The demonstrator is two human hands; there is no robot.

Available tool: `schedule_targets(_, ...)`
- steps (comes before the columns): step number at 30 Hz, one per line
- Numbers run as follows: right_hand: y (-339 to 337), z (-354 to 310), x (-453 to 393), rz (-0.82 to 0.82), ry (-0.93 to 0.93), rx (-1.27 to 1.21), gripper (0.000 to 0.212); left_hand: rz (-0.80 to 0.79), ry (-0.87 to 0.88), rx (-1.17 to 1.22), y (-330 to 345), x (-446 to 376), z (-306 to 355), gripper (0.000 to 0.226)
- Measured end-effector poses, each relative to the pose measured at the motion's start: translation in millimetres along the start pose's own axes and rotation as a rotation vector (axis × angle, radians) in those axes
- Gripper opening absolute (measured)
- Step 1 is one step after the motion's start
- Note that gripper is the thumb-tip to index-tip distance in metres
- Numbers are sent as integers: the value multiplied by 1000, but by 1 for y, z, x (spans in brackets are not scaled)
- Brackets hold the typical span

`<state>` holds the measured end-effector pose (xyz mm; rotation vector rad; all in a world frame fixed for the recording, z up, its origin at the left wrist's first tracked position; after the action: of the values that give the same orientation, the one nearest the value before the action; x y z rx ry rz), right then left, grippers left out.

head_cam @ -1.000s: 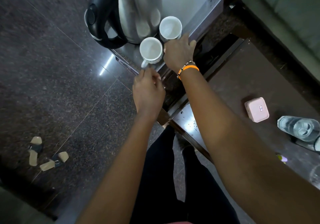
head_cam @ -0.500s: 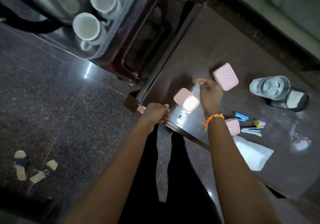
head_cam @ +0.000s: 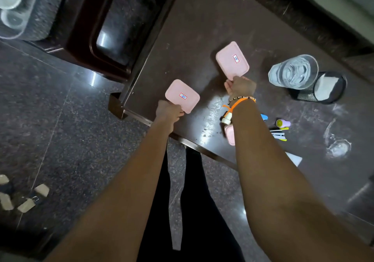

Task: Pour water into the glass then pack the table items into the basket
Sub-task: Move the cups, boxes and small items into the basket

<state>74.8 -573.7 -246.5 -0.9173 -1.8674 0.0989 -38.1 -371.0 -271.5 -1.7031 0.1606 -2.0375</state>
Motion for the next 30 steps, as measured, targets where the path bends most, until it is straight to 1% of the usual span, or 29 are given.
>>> schedule_targets(2, 1, 3, 5, -47, 4, -6, 31, 52, 49, -10, -6, -3, 3, 35)
schedule_targets(3, -2, 3, 8, -66, 11, -6, 31, 72, 73, -13, -9, -2, 5, 33)
schedule_targets(5, -5, 3, 16, -107, 26, -34, 17, 126, 123, -3, -21, 3, 11, 20)
schedule_targets(6, -5, 2, 21, -127, 23, -32, 14, 155, 144, 15, -29, 8, 14, 17)
schedule_targets(9, -5, 0, 40, -183, -4, -8, 25, 207, 231, 82, -54, 26, 27, 15)
schedule_targets(11, -3, 3, 52, -241, -5, -8, 24, 233, 301, 130, -70, 39, 35, 15)
schedule_targets(14, 15, -2, 91, -364, 18, -48, 22, 302, 385, 249, -112, 63, 53, 19)
schedule_targets(17, 38, -10, 132, -456, 25, -45, 21, 403, 483, 279, -156, 77, 81, 21)
schedule_targets(21, 81, -28, 183, -557, -19, -48, 21, 520, 605, 329, -216, 82, 136, 32)
schedule_targets(23, 108, -40, 207, -602, -79, -56, 21, 540, 693, 303, -243, 79, 174, 35)
schedule_targets(26, 147, -58, 237, -667, -206, -41, 21, 593, 809, 167, -274, 65, 235, 36)
schedule_targets(30, 195, -74, 262, -669, -308, -28, 18, 544, 885, 14, -294, 30, 310, 38)
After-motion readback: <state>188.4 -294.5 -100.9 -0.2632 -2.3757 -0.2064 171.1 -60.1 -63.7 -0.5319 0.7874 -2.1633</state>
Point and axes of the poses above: each hand's wrist, its own x-axis away from the middle knuckle, its own y-axis out of the palm, z = x × y, the point moved 9 cm from there along -x, towards the middle knuckle, and after that the axes turned 13 degrees about z, right-handed, at the moved point
